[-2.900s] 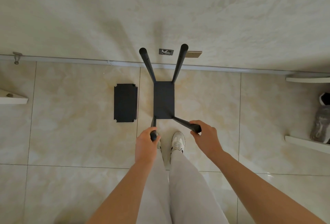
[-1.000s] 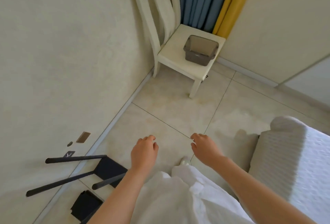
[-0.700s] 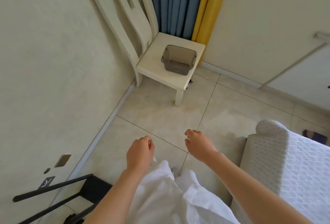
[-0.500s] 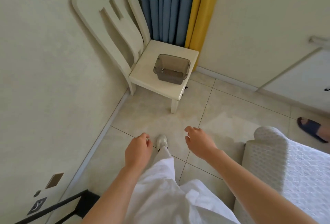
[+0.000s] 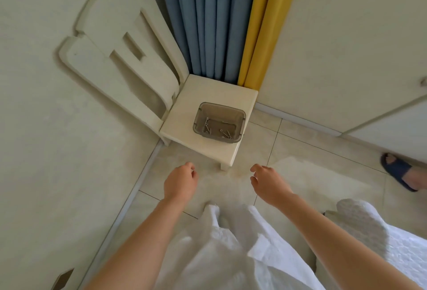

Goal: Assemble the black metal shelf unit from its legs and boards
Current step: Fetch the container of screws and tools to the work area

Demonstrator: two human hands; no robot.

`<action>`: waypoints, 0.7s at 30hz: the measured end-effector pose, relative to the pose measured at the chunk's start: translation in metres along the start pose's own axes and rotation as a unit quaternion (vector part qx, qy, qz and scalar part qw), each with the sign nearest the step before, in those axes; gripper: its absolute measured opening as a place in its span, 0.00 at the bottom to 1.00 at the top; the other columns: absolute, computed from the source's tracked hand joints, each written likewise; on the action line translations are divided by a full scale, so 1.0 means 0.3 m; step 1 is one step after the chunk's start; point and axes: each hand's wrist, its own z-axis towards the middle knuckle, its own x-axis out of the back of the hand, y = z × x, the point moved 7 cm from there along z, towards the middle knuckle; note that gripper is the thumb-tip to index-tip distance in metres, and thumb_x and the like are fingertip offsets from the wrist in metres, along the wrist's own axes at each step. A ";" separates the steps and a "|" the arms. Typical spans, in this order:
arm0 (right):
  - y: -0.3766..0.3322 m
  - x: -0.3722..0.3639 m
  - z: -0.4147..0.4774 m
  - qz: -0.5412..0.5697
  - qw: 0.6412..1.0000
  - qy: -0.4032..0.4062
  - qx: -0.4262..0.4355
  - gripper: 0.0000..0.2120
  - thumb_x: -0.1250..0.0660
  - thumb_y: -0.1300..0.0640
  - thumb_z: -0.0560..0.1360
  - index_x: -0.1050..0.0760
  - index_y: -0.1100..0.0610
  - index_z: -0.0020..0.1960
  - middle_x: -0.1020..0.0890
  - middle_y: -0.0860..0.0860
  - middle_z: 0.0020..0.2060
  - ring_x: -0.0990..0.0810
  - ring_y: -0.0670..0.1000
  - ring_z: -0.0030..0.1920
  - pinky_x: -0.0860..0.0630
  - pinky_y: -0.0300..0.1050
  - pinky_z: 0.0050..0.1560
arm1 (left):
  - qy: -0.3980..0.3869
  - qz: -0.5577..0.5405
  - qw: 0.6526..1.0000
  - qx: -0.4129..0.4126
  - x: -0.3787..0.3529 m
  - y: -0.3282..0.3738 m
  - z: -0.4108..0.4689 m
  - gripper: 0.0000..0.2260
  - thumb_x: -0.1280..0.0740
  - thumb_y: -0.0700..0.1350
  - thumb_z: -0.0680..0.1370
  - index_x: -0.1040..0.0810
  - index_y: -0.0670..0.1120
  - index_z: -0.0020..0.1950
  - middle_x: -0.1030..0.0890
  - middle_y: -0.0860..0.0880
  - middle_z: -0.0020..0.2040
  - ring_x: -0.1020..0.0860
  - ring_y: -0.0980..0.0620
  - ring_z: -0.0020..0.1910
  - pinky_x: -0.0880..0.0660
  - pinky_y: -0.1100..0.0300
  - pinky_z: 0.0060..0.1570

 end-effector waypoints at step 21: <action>0.200 0.272 0.812 -0.046 0.990 -0.126 0.037 0.16 0.44 0.55 0.82 0.30 0.57 0.68 0.20 0.54 0.58 0.20 0.55 0.55 0.22 0.47 0.51 | -0.020 -0.084 0.986 0.142 -0.087 0.308 0.598 0.11 0.39 0.41 0.82 0.20 0.43 0.59 0.18 0.45 0.56 0.20 0.44 0.53 0.22 0.49 0.53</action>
